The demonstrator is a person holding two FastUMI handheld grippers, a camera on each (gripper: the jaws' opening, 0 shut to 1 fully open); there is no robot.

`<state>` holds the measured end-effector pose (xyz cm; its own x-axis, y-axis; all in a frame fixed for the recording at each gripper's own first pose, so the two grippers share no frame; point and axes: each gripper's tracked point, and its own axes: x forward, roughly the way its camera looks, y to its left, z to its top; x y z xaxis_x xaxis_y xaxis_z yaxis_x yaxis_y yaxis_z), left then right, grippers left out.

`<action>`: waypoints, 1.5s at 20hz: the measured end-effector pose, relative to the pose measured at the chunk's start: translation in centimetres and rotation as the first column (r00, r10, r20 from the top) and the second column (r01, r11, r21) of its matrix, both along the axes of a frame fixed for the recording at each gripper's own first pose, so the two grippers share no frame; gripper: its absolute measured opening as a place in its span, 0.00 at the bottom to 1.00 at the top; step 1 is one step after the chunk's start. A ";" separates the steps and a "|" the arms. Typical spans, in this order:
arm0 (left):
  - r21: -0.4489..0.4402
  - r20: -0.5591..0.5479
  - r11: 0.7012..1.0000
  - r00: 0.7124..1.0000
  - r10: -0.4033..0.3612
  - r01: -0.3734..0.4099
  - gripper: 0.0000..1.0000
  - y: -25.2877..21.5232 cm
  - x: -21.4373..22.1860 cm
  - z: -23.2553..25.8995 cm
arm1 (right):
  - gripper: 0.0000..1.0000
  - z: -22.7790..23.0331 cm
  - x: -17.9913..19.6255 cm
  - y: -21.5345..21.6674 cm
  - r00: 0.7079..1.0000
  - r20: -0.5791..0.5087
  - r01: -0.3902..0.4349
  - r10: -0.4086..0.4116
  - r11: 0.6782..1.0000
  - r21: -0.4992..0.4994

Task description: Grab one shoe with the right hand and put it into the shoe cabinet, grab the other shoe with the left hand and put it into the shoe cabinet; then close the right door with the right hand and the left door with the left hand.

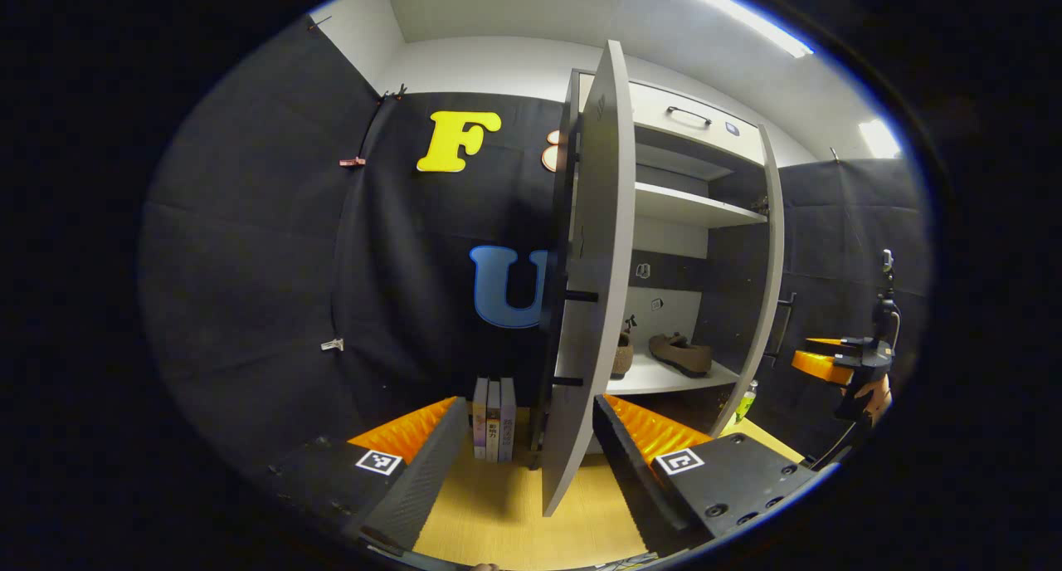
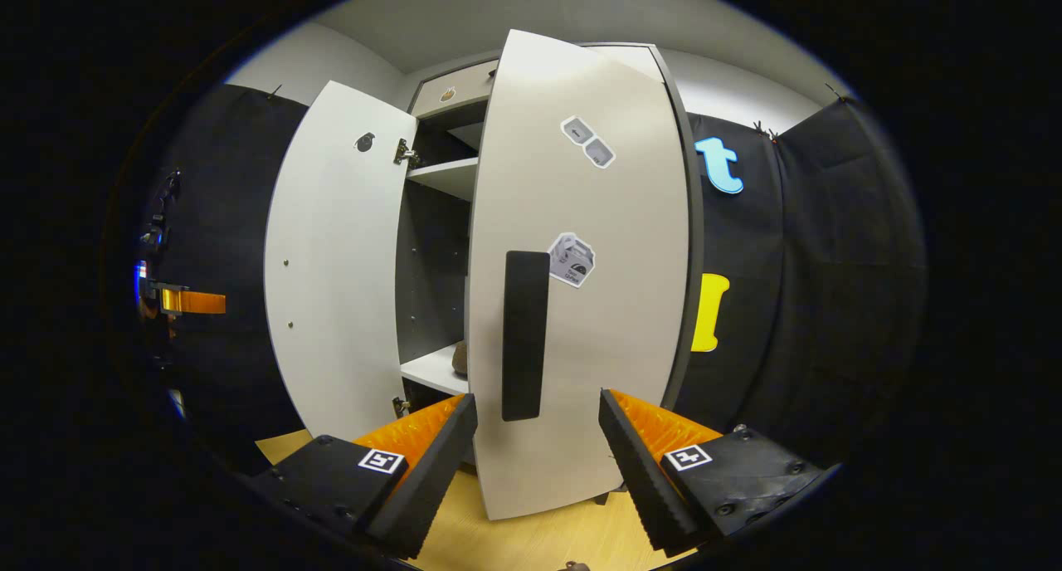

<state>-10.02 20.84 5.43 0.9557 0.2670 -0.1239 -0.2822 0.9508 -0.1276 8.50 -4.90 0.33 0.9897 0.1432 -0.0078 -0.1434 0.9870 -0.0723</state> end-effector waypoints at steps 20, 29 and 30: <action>0.026 0.034 0.976 0.976 -0.217 0.216 0.93 -5.0 8.9 -0.2 | 0.98 -2.5 -2.3 -4.5 0.989 -0.059 0.134 -0.135 0.991 -0.029; 0.025 0.039 0.970 0.969 -0.244 0.243 0.93 -9.3 12.3 -0.4 | 0.98 -2.6 -1.9 -6.0 0.993 -0.069 0.092 -0.092 0.996 -0.015; 0.016 0.043 0.969 0.968 -0.249 0.248 0.89 -9.8 12.8 -0.5 | 0.98 -2.5 -1.8 -6.3 0.994 -0.068 0.086 -0.086 0.996 -0.013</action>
